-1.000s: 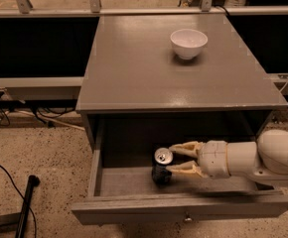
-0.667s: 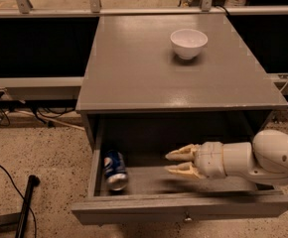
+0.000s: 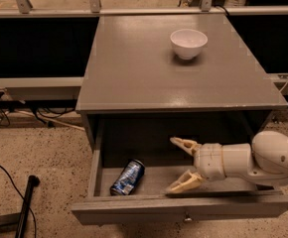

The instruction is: Pick pepsi can from top drawer and place on counter

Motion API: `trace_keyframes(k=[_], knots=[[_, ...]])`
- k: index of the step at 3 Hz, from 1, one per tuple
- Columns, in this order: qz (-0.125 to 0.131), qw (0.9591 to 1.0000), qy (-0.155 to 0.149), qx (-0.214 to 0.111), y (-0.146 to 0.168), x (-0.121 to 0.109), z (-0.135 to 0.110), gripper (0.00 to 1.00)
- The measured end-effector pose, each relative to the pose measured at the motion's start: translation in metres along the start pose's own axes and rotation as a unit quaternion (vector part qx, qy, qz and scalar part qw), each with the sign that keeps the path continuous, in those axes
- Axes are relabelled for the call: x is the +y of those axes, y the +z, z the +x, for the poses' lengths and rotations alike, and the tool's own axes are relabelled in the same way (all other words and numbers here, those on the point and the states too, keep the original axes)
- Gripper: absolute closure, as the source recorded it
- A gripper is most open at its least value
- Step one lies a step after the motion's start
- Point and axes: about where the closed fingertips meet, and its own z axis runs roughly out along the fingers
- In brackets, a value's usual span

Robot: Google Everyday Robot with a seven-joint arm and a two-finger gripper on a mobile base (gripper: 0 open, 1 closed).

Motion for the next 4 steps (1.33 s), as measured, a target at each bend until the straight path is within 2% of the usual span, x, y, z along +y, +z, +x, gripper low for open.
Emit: trace_keyframes(k=[1, 2, 3, 4], knots=[[-0.002, 0.9999, -0.013, 0.01, 0.001, 0.003, -0.007, 0.0], [0.002, 0.9987, -0.034, 0.039, 0.005, -0.006, -0.007, 0.0], [0.002, 0.9935, -0.081, 0.08, 0.013, -0.025, -0.013, 0.0], [0.002, 0.9827, -0.153, 0.105, 0.029, -0.035, -0.029, 0.0]])
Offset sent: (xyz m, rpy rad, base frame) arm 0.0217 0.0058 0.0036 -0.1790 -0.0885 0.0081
